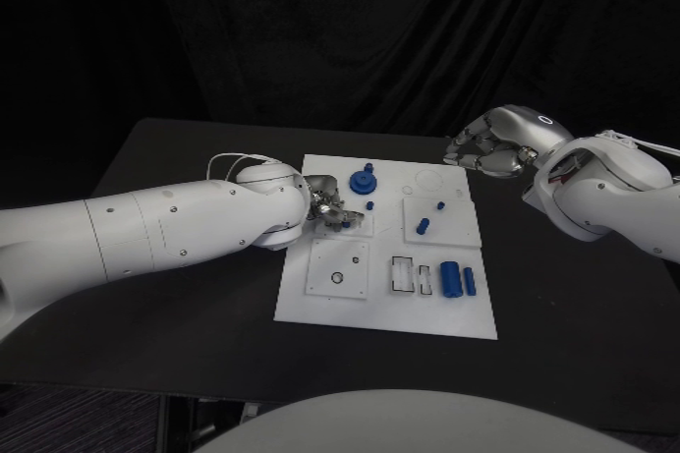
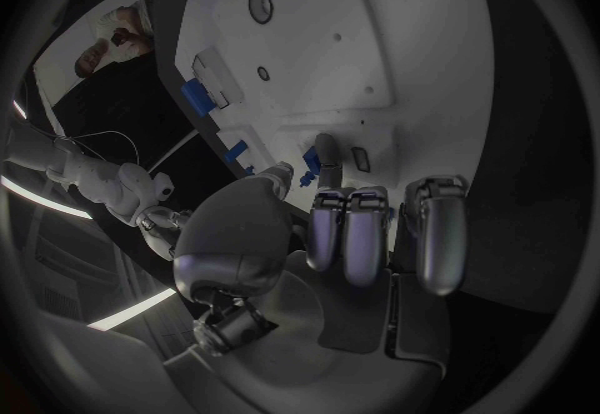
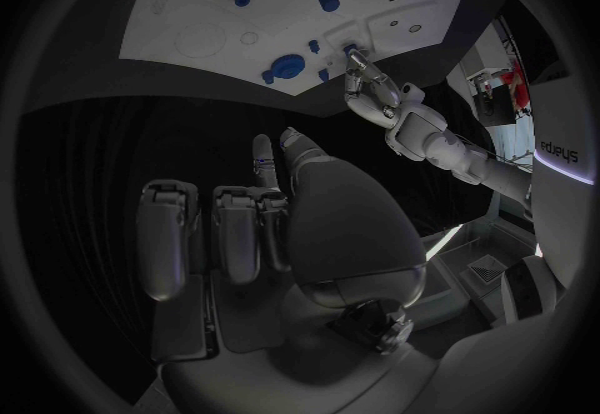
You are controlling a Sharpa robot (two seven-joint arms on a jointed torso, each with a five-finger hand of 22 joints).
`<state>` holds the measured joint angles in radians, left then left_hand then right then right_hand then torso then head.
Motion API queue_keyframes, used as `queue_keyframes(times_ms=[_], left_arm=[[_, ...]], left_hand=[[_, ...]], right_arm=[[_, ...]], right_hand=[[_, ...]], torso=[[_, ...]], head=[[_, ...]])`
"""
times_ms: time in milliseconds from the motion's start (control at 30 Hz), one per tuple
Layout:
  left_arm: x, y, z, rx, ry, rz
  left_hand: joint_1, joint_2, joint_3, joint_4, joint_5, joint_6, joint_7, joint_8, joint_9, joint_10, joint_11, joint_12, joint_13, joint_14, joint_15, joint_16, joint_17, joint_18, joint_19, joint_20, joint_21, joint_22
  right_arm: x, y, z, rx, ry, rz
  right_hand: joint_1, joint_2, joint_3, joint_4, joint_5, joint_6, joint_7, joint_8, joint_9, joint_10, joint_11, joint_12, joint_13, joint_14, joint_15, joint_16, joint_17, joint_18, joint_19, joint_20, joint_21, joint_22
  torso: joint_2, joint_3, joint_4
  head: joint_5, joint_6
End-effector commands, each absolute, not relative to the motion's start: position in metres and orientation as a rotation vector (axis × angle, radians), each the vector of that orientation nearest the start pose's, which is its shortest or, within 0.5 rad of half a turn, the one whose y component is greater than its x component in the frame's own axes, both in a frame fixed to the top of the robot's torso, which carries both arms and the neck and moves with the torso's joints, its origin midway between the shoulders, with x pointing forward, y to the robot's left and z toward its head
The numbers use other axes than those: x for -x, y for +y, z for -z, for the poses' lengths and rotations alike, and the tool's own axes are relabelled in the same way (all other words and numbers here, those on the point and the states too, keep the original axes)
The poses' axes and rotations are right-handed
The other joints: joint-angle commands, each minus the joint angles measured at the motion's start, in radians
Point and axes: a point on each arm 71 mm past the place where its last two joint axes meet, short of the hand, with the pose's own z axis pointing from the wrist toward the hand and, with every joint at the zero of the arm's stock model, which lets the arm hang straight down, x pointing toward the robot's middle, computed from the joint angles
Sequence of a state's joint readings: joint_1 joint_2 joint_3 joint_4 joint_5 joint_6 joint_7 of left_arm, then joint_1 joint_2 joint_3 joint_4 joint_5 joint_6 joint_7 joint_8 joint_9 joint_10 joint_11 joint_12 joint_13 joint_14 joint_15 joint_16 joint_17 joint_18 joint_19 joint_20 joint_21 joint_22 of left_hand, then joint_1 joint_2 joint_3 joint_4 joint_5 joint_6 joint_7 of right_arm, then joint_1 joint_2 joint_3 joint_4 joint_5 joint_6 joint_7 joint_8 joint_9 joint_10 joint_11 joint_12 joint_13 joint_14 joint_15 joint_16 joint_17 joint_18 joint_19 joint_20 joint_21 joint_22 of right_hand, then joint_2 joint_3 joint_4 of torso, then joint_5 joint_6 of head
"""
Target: Assemble the parts on the task board
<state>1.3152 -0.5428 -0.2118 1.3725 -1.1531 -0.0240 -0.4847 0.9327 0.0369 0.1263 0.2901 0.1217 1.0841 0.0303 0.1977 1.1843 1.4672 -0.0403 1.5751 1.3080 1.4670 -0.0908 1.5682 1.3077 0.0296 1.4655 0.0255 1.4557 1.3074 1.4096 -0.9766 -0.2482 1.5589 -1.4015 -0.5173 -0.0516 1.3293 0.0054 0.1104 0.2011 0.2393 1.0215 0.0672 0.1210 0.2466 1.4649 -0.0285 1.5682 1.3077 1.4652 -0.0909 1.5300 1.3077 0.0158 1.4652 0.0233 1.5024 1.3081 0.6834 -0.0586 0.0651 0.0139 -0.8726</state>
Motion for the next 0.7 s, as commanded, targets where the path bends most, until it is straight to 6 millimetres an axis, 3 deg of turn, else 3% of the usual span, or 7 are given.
queue_keyframes(times_ms=[33, 333, 500, 700], left_arm=[[-0.498, 0.111, 0.227, -0.050, 2.178, 0.437], [-0.497, 0.114, 0.224, -0.021, 2.137, 0.462], [-0.491, 0.118, 0.218, 0.002, 2.084, 0.516], [-0.490, 0.126, 0.206, -0.018, 2.009, 0.554]], left_hand=[[0.002, 0.012, -0.008, -0.001, 0.012, -0.007, -0.004, 0.011, 0.013, 0.104, 0.001, -0.004, 0.263, 0.104, 0.003, 0.003, 0.263, 0.003, 0.031, 0.001, 0.004, 0.193], [0.024, 0.018, -0.014, -0.004, 0.057, -0.008, -0.011, 0.040, 0.046, 0.104, -0.005, -0.004, 0.263, 0.104, -0.003, 0.003, 0.263, 0.000, 0.039, -0.004, 0.014, 0.201], [0.090, -0.001, -0.011, -0.025, 0.092, -0.016, -0.018, 0.066, 0.075, 0.104, -0.012, -0.004, 0.263, 0.104, -0.010, 0.003, 0.263, -0.003, 0.048, -0.011, 0.025, 0.210], [0.139, -0.014, -0.010, -0.039, 0.093, -0.021, -0.021, 0.075, 0.084, 0.104, -0.016, -0.004, 0.263, 0.104, -0.013, 0.003, 0.263, -0.007, 0.057, -0.014, 0.037, 0.218]], right_arm=[[-0.485, -0.263, 0.145, 0.124, 1.489, -0.536], [-0.485, -0.264, 0.145, 0.123, 1.486, -0.536], [-0.485, -0.266, 0.145, 0.121, 1.486, -0.531], [-0.486, -0.267, 0.144, 0.119, 1.481, -0.529]], right_hand=[[0.008, 0.000, 0.000, -0.004, 0.006, 0.004, 0.001, -0.002, 0.002, 0.106, 0.007, 0.003, 0.263, 0.089, 0.006, -0.002, 0.176, 0.003, 0.070, 0.004, -0.003, 0.237], [0.007, 0.001, 0.000, -0.004, 0.006, 0.004, 0.001, -0.003, 0.002, 0.106, 0.007, 0.003, 0.263, 0.089, 0.006, -0.002, 0.176, 0.004, 0.069, 0.004, -0.004, 0.237], [0.007, 0.001, 0.000, -0.004, 0.005, 0.004, 0.001, -0.003, 0.002, 0.106, 0.007, 0.003, 0.263, 0.089, 0.006, -0.002, 0.176, 0.004, 0.069, 0.004, -0.004, 0.237], [0.007, 0.001, 0.000, -0.004, 0.005, 0.004, 0.001, -0.003, 0.002, 0.106, 0.007, 0.003, 0.263, 0.089, 0.006, -0.002, 0.176, 0.004, 0.069, 0.004, -0.004, 0.237]], torso=[[0.000, -0.0002, 0.0004], [0.000, 0.0002, -0.0010], [0.000, 0.0007, -0.0005], [0.000, 0.0003, 0.0002]], head=[[-0.001, 0.000], [-0.002, 0.000], [-0.007, 0.000], [-0.010, 0.000]])
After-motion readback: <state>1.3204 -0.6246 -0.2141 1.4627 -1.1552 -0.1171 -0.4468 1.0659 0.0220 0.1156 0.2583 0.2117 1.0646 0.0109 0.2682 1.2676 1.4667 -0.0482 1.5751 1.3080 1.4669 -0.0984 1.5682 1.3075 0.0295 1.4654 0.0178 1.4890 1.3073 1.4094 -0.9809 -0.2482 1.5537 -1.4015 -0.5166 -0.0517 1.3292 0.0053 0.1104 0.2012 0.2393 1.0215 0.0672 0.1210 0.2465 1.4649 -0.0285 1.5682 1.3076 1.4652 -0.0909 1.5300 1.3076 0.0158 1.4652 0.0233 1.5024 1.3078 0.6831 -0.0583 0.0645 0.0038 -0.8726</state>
